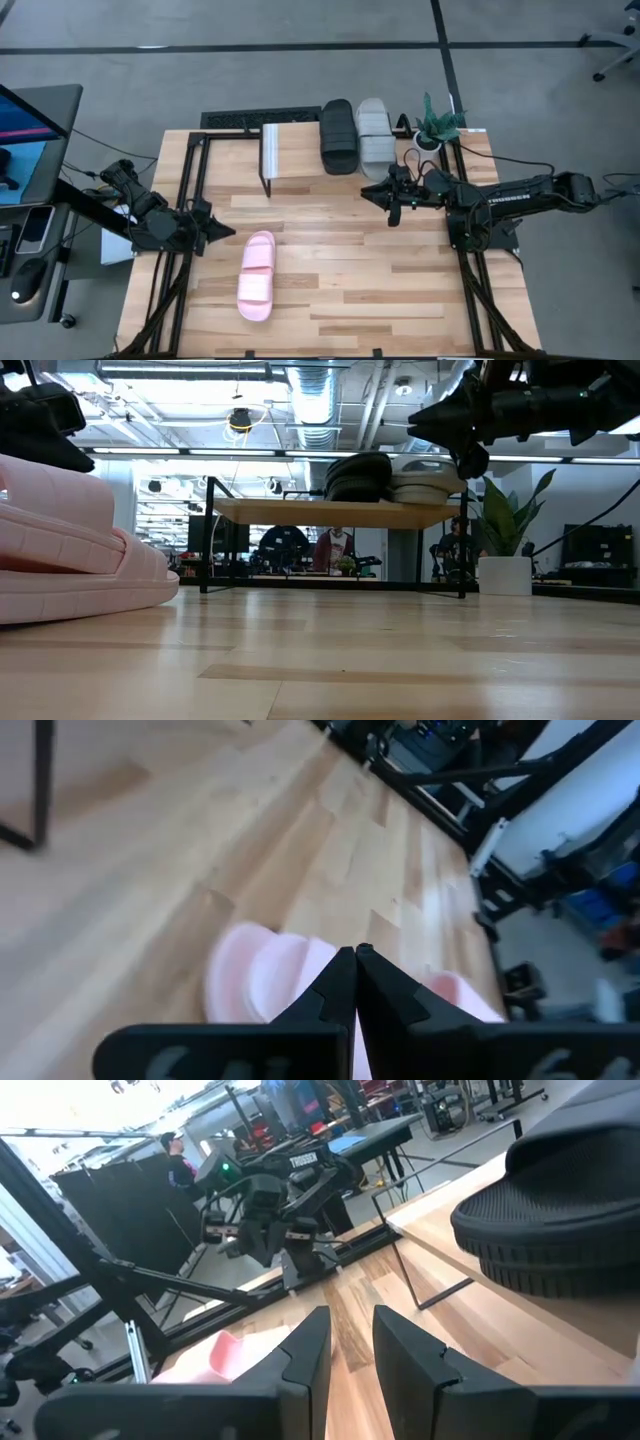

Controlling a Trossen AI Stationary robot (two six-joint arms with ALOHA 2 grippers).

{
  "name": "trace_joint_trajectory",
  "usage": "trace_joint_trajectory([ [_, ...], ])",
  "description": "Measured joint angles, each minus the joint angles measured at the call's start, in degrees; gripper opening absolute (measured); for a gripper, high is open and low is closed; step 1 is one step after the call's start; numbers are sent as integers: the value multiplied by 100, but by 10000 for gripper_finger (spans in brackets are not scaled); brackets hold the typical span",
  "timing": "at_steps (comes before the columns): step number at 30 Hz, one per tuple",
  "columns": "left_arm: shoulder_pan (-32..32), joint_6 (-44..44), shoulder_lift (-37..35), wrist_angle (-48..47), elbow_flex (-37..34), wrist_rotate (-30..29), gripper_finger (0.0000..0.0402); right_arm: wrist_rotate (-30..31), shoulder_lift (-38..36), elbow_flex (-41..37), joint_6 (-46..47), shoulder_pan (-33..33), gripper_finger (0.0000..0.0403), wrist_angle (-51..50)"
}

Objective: Pick and place slides into the shelf
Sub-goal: Put the pink pair of slides on the shelf

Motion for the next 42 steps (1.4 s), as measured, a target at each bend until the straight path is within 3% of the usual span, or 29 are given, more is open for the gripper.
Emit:
trace_joint_trajectory([
  [9,0,-1921,0,-2,0,774,0,-167,4,-6,-15,-1,69,-48],
  [16,0,-2243,0,33,2,821,0,-187,4,-7,-20,-2,69,-44],
  [20,0,-2059,0,264,0,474,0,-189,4,-6,-22,0,69,-83],
  [27,2,-836,0,670,0,-973,0,-206,4,-7,-17,0,69,-171],
  [33,1,-262,0,557,0,-1121,0,-200,9,-15,-2,0,69,-184],
  [38,1,-375,0,278,0,-942,0,-196,9,-15,-4,0,69,-177],
  [42,0,-1326,0,251,0,-1308,0,-196,9,-15,-6,0,69,-173],
])
